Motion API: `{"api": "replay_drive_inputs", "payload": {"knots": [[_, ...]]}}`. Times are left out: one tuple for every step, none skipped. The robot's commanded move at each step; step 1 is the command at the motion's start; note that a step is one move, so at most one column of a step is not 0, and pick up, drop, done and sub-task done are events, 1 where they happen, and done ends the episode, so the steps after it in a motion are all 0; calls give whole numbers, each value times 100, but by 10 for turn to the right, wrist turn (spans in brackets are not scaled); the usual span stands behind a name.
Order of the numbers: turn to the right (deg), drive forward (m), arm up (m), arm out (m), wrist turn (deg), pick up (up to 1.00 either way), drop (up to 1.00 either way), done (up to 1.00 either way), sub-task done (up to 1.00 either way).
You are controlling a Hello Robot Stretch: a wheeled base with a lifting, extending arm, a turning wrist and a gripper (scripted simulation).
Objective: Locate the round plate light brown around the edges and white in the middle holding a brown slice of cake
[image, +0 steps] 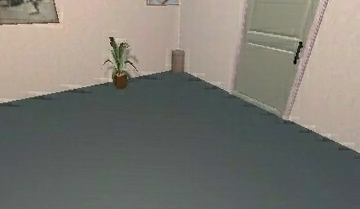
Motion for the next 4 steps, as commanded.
{"api": "replay_drive_inputs", "payload": {"knots": [[-360,0,0,0,0,0,0,0,0],[0,100,0,0,0,0,0,0,0],[-90,0,0,0,0,0,0,0,0],[0,15,0,0,0,0,0,0,0]]}}
